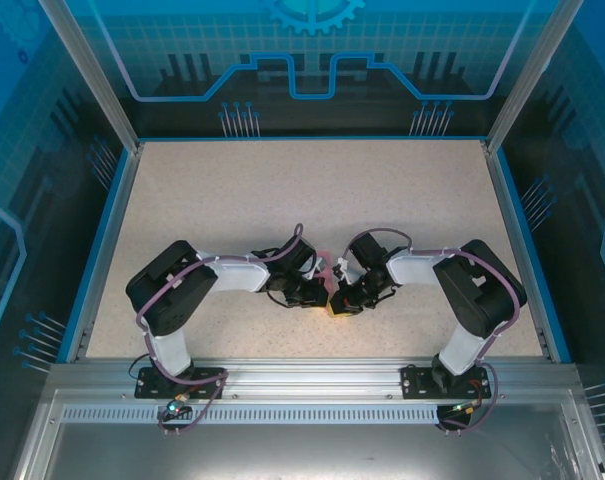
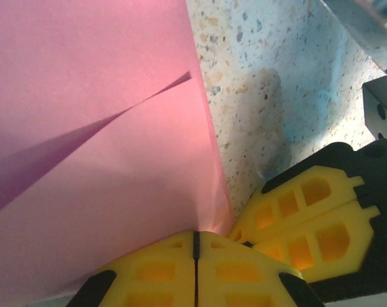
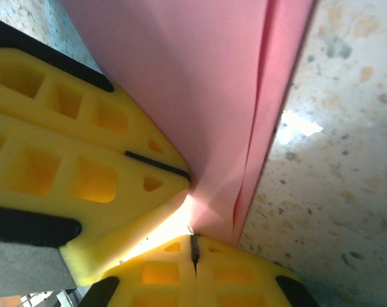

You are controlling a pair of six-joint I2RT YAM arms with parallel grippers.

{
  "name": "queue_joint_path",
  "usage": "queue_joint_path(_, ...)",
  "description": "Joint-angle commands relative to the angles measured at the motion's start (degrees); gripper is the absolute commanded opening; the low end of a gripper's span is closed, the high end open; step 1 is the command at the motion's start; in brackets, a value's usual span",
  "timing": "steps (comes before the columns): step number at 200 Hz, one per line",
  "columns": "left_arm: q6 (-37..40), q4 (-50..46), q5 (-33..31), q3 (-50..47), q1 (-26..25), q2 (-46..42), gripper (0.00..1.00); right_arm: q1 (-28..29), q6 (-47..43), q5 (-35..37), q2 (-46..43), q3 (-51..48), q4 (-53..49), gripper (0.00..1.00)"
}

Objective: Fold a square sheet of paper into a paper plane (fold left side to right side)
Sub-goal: Third fold the triangle at the center of the table.

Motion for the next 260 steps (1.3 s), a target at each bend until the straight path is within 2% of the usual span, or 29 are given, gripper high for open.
queue_joint_path(1, 2.8, -0.8, -2.2, -1.6, -0.4, 1.8, 0.06, -0.3, -0.6, 10.3, 3.0, -1.8, -5.6, 0.00)
queue_joint_path(65, 5.5, -3.2, -6.1, -1.4, 1.6, 1.4, 0.05, -0.3, -0.9, 11.1, 2.6, -2.0, -6.4, 0.00)
queue_joint_path(196, 14.1, -7.3, -10.4, -2.3, 12.8, -5.0, 0.06, -0.3, -0.9, 10.4, 1.9, -3.3, -6.6, 0.00)
queue_joint_path(243, 15.3, -7.6, -10.1, -2.8, 15.7, -5.3, 0.06, -0.3, -0.4, 9.3, 1.7, -4.7, -4.9, 0.00)
queue_joint_path(260, 15.0, -7.5, -9.0, -2.8, 16.3, -6.4, 0.09, -0.4, -0.5, 7.4, 1.4, -5.3, -2.7, 0.00)
